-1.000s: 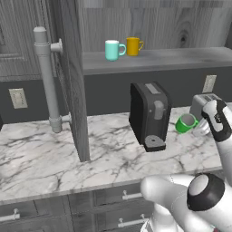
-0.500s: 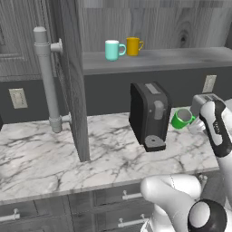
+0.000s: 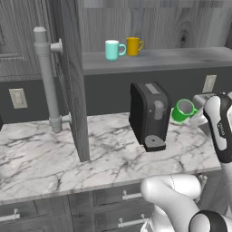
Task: Pick the mug on the counter and place it in the cabinet with the handle facing the right, like the mugs already inside.
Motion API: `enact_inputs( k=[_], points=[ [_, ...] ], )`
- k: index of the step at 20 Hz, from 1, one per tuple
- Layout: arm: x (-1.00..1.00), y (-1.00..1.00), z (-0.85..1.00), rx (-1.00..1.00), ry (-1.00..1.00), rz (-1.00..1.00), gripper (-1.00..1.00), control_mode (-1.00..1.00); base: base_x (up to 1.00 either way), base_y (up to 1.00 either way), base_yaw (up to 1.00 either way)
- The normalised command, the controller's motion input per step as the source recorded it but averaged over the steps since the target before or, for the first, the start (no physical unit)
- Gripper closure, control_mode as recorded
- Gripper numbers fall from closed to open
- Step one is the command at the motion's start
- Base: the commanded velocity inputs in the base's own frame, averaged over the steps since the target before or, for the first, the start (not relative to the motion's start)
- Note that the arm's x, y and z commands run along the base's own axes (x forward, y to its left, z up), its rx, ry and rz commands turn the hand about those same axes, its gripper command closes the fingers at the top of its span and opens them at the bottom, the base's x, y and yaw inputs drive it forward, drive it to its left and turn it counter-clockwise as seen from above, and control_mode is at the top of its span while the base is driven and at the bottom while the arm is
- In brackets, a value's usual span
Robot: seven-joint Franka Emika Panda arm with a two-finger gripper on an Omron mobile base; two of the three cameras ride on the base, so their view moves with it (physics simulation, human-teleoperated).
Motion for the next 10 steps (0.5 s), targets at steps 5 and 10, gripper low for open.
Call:
enact_inputs(
  k=[5,10],
  points=[
    [-0.14,0.07,0.53,0.01,0.00,0.00,1.00,-1.00,0.00,0.00,0.00],
    [-0.16,0.09,0.54,0.00,0.00,0.00,1.00,-1.00,0.00,0.00,0.00]
  ],
)
